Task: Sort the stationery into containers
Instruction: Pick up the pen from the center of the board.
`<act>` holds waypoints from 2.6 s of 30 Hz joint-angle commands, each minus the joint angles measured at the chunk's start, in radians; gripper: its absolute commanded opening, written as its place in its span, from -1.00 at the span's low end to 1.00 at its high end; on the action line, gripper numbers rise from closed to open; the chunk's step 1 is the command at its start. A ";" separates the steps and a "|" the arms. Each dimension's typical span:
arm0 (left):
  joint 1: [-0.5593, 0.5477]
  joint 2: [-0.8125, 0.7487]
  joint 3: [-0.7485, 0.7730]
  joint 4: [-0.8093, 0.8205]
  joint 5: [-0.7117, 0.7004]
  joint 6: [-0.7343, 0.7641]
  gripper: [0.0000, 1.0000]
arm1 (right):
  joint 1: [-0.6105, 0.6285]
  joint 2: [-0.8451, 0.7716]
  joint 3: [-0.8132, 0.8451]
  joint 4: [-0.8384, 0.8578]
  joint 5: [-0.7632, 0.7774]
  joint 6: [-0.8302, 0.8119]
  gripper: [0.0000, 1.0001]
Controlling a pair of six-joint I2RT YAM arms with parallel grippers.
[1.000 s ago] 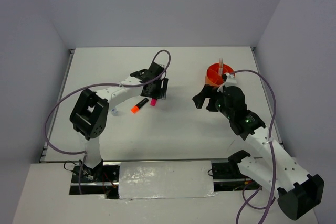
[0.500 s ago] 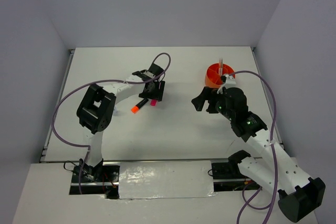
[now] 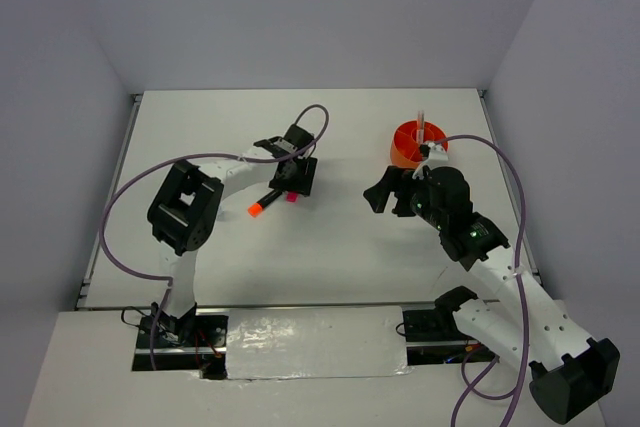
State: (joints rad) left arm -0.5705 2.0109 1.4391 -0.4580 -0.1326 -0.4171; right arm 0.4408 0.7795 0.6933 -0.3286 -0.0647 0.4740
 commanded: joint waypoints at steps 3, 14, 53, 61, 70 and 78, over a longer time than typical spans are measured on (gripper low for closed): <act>-0.014 0.032 -0.011 0.010 0.018 0.009 0.42 | 0.006 -0.005 -0.017 0.042 -0.012 -0.006 0.99; -0.023 0.043 -0.088 0.059 0.051 0.000 -0.79 | 0.006 0.003 -0.038 0.072 -0.049 0.002 0.99; -0.376 -0.670 -0.471 0.521 0.125 0.090 -1.00 | 0.068 0.150 -0.186 0.525 -0.092 0.403 0.63; -0.393 -0.663 -0.477 0.548 0.180 0.100 -1.00 | 0.079 0.188 -0.173 0.582 -0.104 0.402 0.18; -0.404 -0.675 -0.453 0.491 0.150 0.107 -0.21 | 0.082 0.175 -0.144 0.553 -0.077 0.382 -1.00; -0.404 -0.705 -0.257 0.070 -0.210 -0.056 0.99 | 0.003 0.196 0.004 0.441 0.035 0.183 -1.00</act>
State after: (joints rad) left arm -0.9707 1.3613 1.0855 -0.2012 -0.1398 -0.3782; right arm 0.4999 0.9668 0.5831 0.1368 -0.1055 0.7765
